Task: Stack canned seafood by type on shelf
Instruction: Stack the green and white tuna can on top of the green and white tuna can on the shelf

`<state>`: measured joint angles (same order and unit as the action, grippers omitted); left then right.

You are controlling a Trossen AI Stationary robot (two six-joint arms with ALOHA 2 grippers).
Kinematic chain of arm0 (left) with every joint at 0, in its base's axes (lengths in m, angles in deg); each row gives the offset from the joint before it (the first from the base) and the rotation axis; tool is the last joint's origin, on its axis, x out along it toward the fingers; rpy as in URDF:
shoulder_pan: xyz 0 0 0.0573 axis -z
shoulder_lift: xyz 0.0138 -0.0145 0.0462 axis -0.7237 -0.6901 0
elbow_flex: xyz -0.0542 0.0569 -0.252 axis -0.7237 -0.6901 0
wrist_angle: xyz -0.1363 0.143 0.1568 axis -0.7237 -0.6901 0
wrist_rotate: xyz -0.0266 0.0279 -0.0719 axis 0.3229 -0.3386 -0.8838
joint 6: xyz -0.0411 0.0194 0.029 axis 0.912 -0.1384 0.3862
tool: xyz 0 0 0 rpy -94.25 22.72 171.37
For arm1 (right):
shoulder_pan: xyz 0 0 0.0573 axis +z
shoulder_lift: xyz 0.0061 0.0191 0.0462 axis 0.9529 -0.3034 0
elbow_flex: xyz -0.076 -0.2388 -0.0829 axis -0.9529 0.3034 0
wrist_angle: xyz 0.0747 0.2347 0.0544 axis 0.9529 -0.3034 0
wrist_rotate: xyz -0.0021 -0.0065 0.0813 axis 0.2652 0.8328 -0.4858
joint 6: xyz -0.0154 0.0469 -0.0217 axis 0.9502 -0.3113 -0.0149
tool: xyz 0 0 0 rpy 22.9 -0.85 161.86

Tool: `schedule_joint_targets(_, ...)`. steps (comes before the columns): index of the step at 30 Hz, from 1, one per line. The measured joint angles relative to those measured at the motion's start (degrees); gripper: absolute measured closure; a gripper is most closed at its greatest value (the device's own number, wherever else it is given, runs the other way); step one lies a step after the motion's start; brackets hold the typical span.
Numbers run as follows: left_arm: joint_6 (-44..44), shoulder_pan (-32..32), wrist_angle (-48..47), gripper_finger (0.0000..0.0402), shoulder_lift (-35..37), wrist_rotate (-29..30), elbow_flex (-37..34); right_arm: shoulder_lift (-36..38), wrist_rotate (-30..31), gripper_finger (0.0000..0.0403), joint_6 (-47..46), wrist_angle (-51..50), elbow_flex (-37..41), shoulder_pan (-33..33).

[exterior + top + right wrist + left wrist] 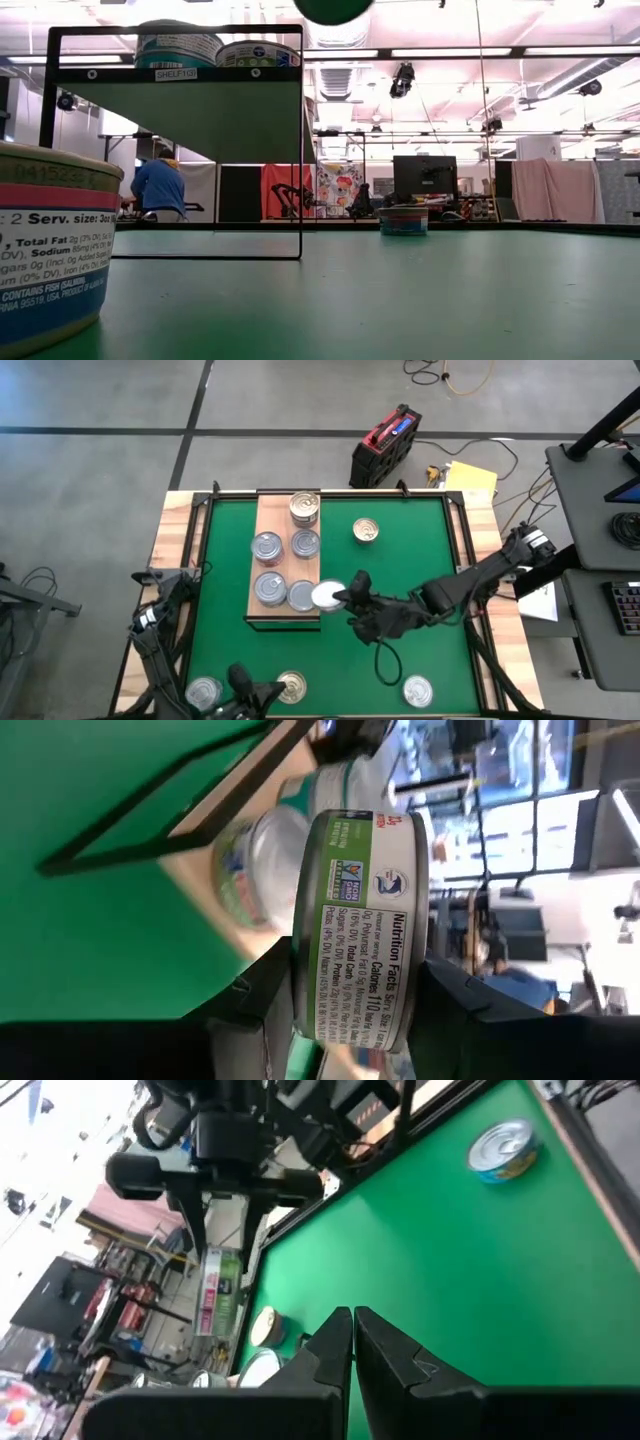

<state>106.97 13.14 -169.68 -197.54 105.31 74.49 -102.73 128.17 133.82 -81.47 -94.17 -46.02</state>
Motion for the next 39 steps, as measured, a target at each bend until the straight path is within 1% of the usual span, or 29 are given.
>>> schedule_joint_targets(5,0.2,-1.1,-0.3,0.0402,-0.1,1.4,0.0,-0.3,-6.3,0.027,5.3,3.8,0.0,-2.2)
schedule_joint_targets(9,-0.4,-1.1,-0.4,0.0402,-0.1,2.0,0.0,-0.8,-8.3,0.027,8.1,4.6,0.0,-3.4)
schedule_joint_targets(19,-2.5,-1.1,-0.4,0.0402,-0.1,2.1,0.0,-1.0,-15.1,0.027,10.4,5.1,0.0,-6.5)
schedule_joint_targets(23,-3.6,-1.1,-0.4,0.0402,-0.1,2.1,0.0,-1.0,-17.1,0.027,12.6,5.8,0.0,-7.6)
schedule_joint_targets(25,-4.4,-1.1,-0.4,0.0402,-0.1,2.6,0.0,-1.0,-17.9,0.027,12.7,6.7,0.0,-8.1)
schedule_joint_targets(28,-4.8,-1.1,-0.4,0.0402,-0.1,3.7,0.0,-1.0,-21.0,0.027,12.9,7.2,0.0,-9.1)
schedule_joint_targets(36,-5.2,-1.1,-0.4,0.0402,-0.1,3.6,0.0,-2.9,-21.8,0.027,13.3,9.9,0.1,-9.9)
schedule_joint_targets(39,-5.2,-1.1,-0.4,0.0402,-0.1,3.6,0.0,-3.3,-21.8,0.027,13.2,9.0,0.1,-10.2)
